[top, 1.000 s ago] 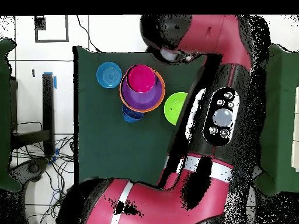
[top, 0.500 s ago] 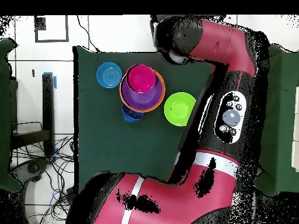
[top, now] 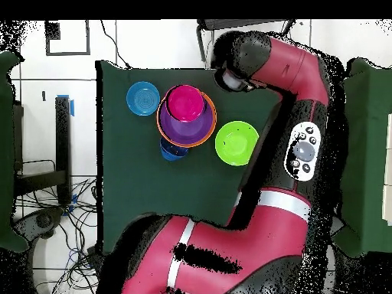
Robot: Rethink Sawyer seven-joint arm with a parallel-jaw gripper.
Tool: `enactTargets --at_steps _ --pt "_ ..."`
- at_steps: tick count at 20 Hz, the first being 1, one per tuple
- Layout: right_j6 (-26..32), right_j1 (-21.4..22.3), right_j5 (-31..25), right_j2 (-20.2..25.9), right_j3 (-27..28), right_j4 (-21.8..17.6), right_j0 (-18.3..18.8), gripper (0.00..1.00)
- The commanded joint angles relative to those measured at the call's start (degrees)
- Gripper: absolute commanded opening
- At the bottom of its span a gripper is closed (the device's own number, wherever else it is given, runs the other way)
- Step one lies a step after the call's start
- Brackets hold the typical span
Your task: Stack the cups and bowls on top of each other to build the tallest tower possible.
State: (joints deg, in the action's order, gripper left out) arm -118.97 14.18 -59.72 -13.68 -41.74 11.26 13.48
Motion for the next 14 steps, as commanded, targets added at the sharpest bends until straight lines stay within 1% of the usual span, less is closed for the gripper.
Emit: enactTargets --at_steps 1,3,6,10,14 --pt "-17.5 -3.9 -9.1 0.0 -4.9 1.6 0.1 1.00" --pt "-17.7 -4.4 -6.4 0.0 -6.2 2.0 0.6 1.00" --pt "-17.9 -6.2 -5.4 0.2 -6.4 2.4 1.6 1.00" --pt "-18.5 -8.0 -3.9 -0.6 -6.4 1.7 1.8 1.00" --pt "-19.7 -7.7 -1.1 -1.1 -9.2 1.9 2.0 1.00"
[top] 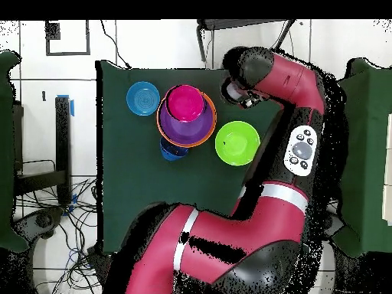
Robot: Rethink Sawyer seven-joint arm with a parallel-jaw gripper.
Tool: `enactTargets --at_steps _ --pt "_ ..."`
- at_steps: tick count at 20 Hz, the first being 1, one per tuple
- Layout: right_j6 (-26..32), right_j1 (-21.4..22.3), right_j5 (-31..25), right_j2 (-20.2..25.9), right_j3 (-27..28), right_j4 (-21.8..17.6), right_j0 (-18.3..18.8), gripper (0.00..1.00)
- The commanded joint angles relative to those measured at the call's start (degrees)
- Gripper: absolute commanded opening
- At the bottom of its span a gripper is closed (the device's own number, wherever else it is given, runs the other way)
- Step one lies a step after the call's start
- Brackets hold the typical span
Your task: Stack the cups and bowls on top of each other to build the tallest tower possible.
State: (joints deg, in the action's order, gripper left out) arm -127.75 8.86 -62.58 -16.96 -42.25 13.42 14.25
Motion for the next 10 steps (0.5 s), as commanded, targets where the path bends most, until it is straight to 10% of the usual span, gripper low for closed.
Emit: enactTargets --at_steps 1,10 --pt "-10.9 -2.0 1.7 2.0 -9.6 -0.2 1.3 1.00" --pt "-13.5 0.4 2.1 0.8 -17.5 1.2 -0.6 1.00"
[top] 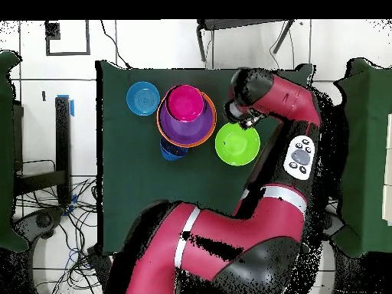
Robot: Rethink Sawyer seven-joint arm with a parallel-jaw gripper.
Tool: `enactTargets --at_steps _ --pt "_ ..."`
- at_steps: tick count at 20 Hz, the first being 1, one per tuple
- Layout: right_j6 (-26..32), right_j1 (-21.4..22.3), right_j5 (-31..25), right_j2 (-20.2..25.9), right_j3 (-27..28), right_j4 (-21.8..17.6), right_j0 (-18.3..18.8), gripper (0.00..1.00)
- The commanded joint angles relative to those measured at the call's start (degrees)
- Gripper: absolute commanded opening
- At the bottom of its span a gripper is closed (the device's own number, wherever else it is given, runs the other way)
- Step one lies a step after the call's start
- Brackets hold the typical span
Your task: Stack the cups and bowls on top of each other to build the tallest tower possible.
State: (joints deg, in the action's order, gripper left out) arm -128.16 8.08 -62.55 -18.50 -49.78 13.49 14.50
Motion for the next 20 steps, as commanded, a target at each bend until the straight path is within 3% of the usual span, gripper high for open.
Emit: enactTargets --at_steps 1,11,20 --pt "-13.0 1.2 2.8 2.4 -10.1 1.2 -0.8 1.00" --pt "-10.7 0.6 13.5 4.2 -13.7 1.9 0.4 1.00" --pt "-8.7 1.5 18.2 5.9 -16.5 3.9 1.1 1.00"
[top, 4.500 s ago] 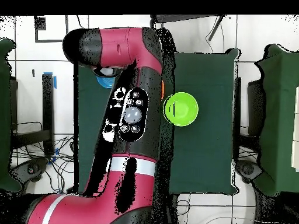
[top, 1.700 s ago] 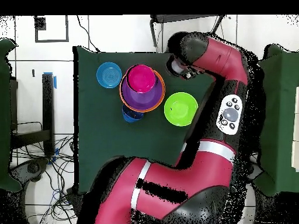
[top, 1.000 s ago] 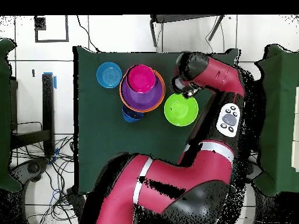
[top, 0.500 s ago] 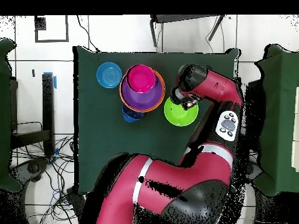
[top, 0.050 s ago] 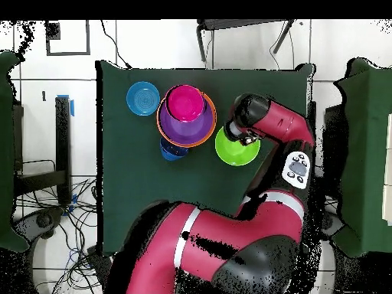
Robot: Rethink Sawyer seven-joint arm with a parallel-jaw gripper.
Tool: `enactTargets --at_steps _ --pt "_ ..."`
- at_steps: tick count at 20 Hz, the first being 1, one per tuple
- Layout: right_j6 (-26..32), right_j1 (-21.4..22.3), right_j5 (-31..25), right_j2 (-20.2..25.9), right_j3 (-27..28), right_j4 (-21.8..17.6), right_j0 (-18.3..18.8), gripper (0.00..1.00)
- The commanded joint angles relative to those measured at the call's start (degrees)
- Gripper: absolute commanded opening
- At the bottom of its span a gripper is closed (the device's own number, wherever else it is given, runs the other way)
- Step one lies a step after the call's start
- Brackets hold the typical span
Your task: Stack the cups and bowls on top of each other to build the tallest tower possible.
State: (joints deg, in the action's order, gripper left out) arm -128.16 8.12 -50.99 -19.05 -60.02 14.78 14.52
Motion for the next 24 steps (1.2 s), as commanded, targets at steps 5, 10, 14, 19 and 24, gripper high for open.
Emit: enactTargets --at_steps 5,10,14,19,24 --pt "-7.5 1.4 6.7 6.4 -6.1 3.3 1.4 1.00" --pt "-7.1 1.2 6.0 6.1 -5.6 3.5 1.7 1.00" --pt "-7.3 0.4 7.8 6.5 -5.9 3.8 1.5 1.00" --pt "-7.1 0.1 8.6 7.0 -6.3 4.7 1.6 1.00" --pt "-8.0 2.0 5.9 5.2 -6.8 4.7 0.3 1.00"
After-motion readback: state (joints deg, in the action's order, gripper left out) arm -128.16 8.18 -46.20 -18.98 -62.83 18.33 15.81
